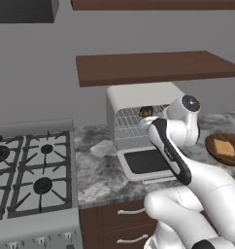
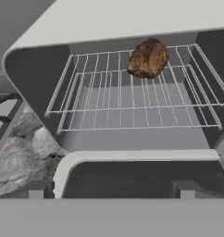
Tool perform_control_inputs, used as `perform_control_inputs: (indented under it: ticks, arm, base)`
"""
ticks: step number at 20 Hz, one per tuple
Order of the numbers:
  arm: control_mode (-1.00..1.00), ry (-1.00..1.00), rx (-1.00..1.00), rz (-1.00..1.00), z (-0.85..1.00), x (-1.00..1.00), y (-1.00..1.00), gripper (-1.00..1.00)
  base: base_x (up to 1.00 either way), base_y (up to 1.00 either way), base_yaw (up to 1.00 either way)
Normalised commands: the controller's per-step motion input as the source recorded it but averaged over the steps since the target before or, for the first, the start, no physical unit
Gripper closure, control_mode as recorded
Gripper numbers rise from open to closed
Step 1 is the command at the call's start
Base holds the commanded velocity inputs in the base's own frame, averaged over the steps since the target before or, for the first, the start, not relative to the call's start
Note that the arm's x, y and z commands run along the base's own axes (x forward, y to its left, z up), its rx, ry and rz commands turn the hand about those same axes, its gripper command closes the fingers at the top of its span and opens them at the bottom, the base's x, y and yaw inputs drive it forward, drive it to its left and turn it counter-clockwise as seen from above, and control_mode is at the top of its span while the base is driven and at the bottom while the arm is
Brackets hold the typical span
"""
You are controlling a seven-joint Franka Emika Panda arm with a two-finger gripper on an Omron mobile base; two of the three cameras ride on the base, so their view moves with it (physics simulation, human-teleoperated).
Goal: Pick up the heated bread from the toaster oven and place it in the bowl. Then move the bread bowl to the dining counter.
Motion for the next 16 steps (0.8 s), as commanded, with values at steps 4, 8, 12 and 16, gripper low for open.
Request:
perform_control_inputs:
  ticks: [4,8,12,16]
  arm:
    - [-1.00,-0.08,0.06,-0.10,-0.15,0.69,0.00,-1.00]
    - [-1.00,-0.03,0.03,-0.06,-0.01,0.70,0.00,-1.00]
    - [-1.00,0.00,0.00,0.00,0.00,0.51,0.00,-1.00]
    - [-1.00,0.00,0.00,0.00,-0.03,0.38,0.00,-1.00]
  base:
    - [0.00,0.00,0.00]
    - [0.00,0.00,0.00]
    - [0.00,0.00,0.00]
    - [0.00,0.00,0.00]
